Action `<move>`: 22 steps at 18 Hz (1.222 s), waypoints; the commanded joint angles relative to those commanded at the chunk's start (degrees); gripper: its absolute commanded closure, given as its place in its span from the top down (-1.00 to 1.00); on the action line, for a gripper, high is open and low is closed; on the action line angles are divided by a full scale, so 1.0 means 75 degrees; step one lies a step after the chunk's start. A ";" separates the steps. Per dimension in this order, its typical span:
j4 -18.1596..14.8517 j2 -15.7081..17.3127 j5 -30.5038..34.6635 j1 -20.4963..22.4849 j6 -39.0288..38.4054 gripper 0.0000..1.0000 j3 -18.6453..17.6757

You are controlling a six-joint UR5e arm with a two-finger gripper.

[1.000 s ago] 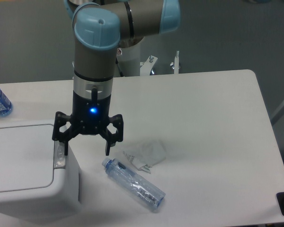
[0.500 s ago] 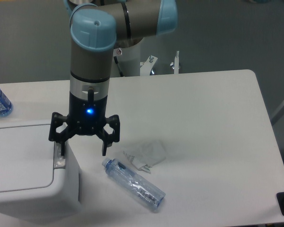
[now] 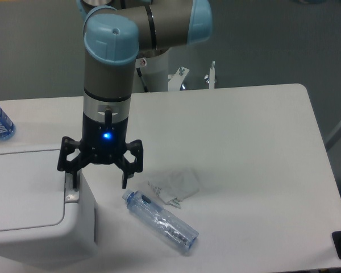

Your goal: Open the trash can

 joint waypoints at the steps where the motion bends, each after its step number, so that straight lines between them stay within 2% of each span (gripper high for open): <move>1: 0.0000 0.0000 0.0000 0.0000 0.0000 1.00 0.0000; 17: 0.0000 -0.0023 0.0000 0.0000 0.0000 1.00 0.0000; 22: 0.0000 0.0047 0.0000 0.0012 0.0081 1.00 0.0303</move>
